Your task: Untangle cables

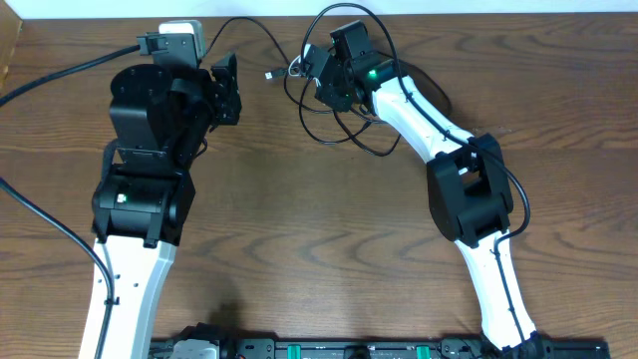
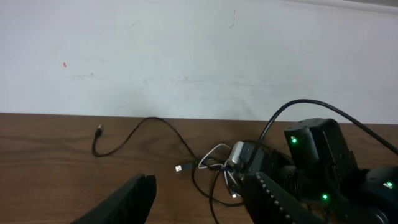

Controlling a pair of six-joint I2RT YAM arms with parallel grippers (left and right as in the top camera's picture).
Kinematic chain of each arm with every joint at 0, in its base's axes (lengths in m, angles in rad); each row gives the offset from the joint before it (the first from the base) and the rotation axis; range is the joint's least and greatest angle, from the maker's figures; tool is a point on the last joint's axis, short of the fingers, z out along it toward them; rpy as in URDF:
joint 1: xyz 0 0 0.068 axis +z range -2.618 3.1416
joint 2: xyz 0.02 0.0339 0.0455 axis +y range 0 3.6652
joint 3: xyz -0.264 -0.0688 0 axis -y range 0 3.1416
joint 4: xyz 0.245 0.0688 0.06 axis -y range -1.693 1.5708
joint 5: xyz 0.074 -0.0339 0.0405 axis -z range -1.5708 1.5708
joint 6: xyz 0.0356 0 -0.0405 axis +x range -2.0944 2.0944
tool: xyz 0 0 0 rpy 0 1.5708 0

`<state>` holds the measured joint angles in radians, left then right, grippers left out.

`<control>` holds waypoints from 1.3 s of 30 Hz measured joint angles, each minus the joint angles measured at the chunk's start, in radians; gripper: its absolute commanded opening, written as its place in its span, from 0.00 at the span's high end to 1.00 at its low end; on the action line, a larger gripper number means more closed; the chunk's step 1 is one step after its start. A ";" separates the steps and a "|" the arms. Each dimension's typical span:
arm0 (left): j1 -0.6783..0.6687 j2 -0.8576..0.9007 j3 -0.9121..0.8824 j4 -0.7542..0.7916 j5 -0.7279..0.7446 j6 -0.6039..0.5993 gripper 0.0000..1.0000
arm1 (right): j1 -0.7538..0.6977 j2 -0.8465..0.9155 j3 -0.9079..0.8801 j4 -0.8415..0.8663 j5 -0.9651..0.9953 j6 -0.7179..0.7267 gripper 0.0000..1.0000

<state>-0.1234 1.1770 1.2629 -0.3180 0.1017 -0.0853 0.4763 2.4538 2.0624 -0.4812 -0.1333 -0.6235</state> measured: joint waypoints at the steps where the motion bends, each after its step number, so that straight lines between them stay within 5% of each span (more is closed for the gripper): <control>1: 0.000 -0.002 0.000 0.000 0.000 0.000 0.49 | 0.000 0.001 0.000 0.000 0.000 0.002 0.39; 10: 0.000 -0.008 0.000 0.000 0.000 0.000 0.49 | 0.000 0.011 0.000 -0.025 0.000 0.007 0.34; 15: 0.000 -0.008 0.000 0.000 0.000 0.000 0.49 | 0.000 0.011 0.000 -0.046 0.000 0.010 0.46; 18: 0.000 -0.008 0.000 0.000 0.000 0.000 0.48 | 0.000 0.011 0.000 -0.048 -0.001 0.011 0.62; 20: 0.000 -0.009 0.000 0.000 0.000 0.000 0.49 | 0.000 0.011 0.000 -0.051 0.000 0.014 0.55; 26: 0.000 -0.027 0.000 0.000 0.000 0.000 0.49 | 0.000 0.028 0.000 -0.079 -0.001 0.014 0.60; 34: 0.000 -0.046 0.000 -0.002 0.000 0.000 0.48 | 0.001 0.059 0.002 -0.063 -0.004 0.015 0.99; 39: 0.000 -0.046 0.000 -0.007 0.000 0.000 0.48 | 0.002 0.060 0.002 -0.051 -0.007 0.017 0.98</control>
<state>-0.1234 1.1313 1.2629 -0.3252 0.1013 -0.0849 0.4782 2.5134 2.0644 -0.5327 -0.1406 -0.6064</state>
